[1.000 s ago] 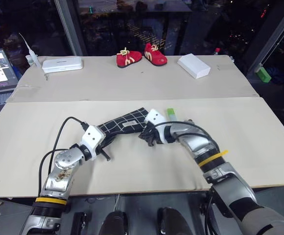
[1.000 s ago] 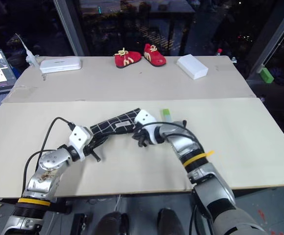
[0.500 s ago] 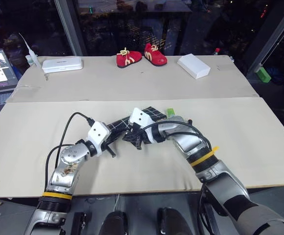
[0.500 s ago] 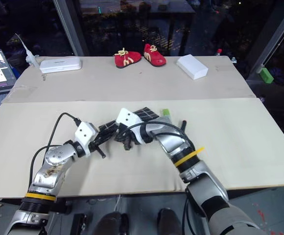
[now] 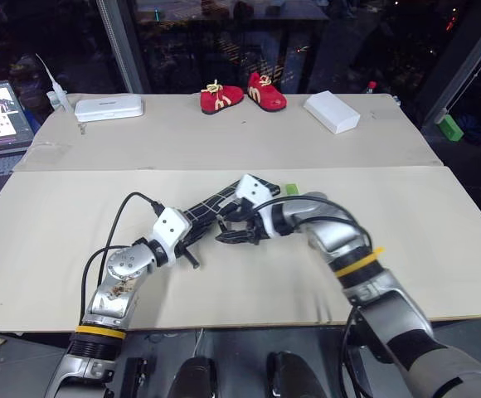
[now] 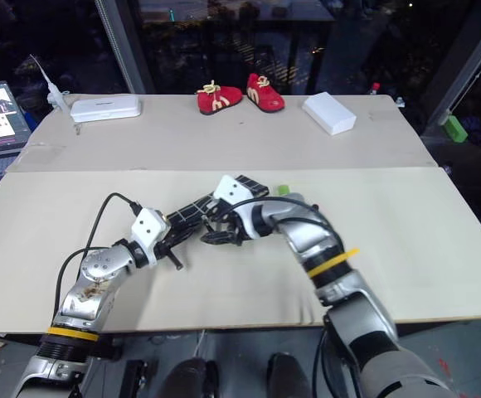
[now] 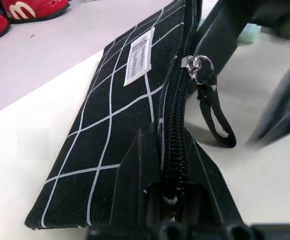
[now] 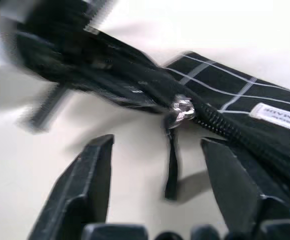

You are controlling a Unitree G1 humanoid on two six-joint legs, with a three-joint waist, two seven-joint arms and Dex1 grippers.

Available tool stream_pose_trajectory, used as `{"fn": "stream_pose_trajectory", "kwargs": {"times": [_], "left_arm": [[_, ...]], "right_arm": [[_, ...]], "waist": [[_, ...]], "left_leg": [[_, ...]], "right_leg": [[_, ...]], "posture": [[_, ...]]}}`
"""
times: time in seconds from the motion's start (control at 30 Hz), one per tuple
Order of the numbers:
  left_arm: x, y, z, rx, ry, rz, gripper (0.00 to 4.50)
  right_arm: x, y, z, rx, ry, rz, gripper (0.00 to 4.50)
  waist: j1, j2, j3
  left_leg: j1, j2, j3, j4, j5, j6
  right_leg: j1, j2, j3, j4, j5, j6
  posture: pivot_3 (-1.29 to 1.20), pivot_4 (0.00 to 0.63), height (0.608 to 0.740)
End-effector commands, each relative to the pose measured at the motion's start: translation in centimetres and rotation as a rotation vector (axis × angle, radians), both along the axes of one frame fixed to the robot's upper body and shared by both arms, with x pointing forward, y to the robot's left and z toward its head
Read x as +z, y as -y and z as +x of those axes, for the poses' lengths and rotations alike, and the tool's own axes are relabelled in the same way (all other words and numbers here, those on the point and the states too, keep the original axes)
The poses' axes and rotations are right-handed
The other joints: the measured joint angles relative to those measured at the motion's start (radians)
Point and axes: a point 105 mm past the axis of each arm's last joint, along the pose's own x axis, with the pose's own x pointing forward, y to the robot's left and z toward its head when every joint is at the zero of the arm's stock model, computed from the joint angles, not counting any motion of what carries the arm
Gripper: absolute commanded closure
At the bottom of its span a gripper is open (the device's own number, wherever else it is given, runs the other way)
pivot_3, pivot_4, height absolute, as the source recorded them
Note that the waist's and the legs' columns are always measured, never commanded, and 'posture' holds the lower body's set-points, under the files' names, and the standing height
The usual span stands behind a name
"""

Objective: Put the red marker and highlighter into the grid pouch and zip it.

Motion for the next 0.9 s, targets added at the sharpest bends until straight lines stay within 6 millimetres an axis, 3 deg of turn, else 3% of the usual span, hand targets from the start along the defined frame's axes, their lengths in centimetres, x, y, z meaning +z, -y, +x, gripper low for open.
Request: {"fn": "stream_pose_trajectory", "kwargs": {"times": [0.03,0.13,0.2,0.33,0.43,0.67,0.9], "left_arm": [[0.9,-0.6,-0.2,0.021,0.032,-0.004,4.5],[0.9,-0.9,-0.3,0.031,0.028,-0.011,4.5],[0.7,-1.0,-0.5,0.033,0.026,-0.005,4.5],[0.6,-1.0,-0.6,0.04,0.024,-0.013,4.5],[0.4,-0.7,-0.8,0.039,0.022,-0.022,4.5],[-0.1,-0.6,-0.9,0.042,0.017,-0.025,4.5],[-0.6,-0.4,-0.6,0.049,0.011,-0.023,4.5]], "right_arm": [[2.5,3.6,-5.3,0.173,-0.034,0.058,1.57],[2.5,6.3,-6.4,0.121,-0.024,0.029,1.57],[2.7,8.5,-4.8,-0.051,0.034,0.015,1.57],[3.3,13.8,1.0,-0.573,0.147,0.0,1.57],[2.7,17.1,2.3,-0.843,0.154,-0.016,1.57],[-0.2,17.3,1.3,-1.013,0.069,0.015,1.57],[-1.5,17.5,2.8,-1.113,0.039,0.005,1.57]], "waist": [[0.011,0.0,0.0],[0.015,0.0,0.0],[0.009,-0.001,0.0],[0.0,-0.001,0.001],[0.001,-0.001,0.001],[0.002,-0.001,0.0],[-0.002,-0.001,0.0]], "left_leg": [[-0.001,0.0,-0.001,0.0,0.0,0.0],[-0.003,0.0,-0.003,0.0,-0.001,0.001],[-0.001,0.0,-0.002,0.0,-0.001,0.001],[0.005,0.0,-0.001,0.0,0.0,0.0],[0.005,-0.001,0.0,0.0,0.001,-0.001],[-0.001,-0.001,-0.001,0.0,0.0,0.0],[0.003,-0.002,-0.001,0.001,0.0,0.0]], "right_leg": [[0.0,0.0,-0.001,-0.001,0.0,0.0],[0.0,0.0,-0.001,-0.003,0.0,0.0],[0.0,0.0,0.0,-0.004,0.0,0.0],[0.003,0.001,0.002,-0.002,0.0,-0.001],[0.003,0.001,0.002,-0.001,0.0,-0.001],[-0.001,0.001,0.002,-0.002,-0.001,0.0],[0.003,0.0,0.004,-0.002,0.0,0.001]], "posture": [[0.0,0.15,0.74],[0.0,0.15,0.74],[0.0,0.15,0.74],[0.0,0.15,0.74],[0.0,0.15,0.74],[0.0,0.15,0.74],[0.0,0.15,0.74]]}}
